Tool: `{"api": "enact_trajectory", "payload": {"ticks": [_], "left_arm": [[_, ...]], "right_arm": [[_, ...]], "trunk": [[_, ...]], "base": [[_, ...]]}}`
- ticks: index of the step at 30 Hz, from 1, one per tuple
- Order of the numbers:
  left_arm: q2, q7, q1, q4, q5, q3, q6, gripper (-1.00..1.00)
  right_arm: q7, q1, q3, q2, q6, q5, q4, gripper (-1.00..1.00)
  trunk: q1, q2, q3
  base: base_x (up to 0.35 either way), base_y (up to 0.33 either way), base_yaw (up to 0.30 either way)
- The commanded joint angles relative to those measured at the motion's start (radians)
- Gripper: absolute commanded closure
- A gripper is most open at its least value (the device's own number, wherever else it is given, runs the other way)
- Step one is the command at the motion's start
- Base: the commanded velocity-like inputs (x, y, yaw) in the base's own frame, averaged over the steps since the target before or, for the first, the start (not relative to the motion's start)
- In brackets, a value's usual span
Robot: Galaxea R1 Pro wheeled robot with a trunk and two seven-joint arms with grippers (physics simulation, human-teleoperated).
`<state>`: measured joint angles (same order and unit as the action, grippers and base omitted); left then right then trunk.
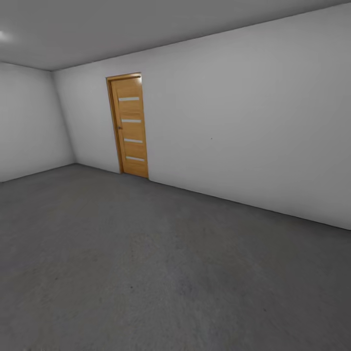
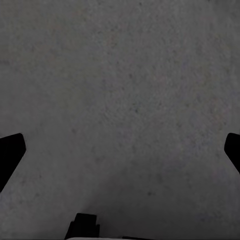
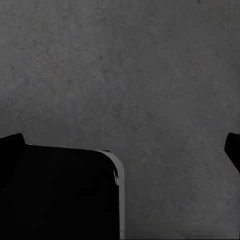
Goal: Move the two storage containers from the living room to the garage. In the garage, place one container on the floor and stack the other container on top of it (either order is fine).
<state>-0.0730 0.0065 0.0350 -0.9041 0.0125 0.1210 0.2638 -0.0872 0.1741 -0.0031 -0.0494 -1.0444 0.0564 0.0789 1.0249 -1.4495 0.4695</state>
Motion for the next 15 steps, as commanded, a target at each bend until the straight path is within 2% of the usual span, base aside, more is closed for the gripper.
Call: {"api": "enact_trajectory", "payload": {"ticks": [1, 9, 15], "left_arm": [[-0.001, 0.000, 0.000, -0.002, 0.001, 0.002, 0.006, -1.00], [0.001, 0.000, 0.000, -0.002, 0.001, 0.002, 0.003, -1.00], [0.003, 0.001, 0.000, 0.002, 0.000, 0.002, -0.009, -1.00]], "right_arm": [[-0.008, 0.006, 0.000, 0.002, -0.003, 0.007, 0.001, -1.00], [-0.009, 0.077, -0.001, 0.009, -0.003, 0.002, 0.000, -1.00], [-0.009, 0.092, -0.005, 0.010, -0.003, -0.011, -0.002, -1.00]], "trunk": [[0.000, 0.000, 0.001], [0.000, 0.000, 0.001], [0.000, 0.000, 0.001]], "base": [[0.000, 0.000, 0.238], [0.000, 0.000, 0.195], [0.000, 0.000, 0.127]]}}
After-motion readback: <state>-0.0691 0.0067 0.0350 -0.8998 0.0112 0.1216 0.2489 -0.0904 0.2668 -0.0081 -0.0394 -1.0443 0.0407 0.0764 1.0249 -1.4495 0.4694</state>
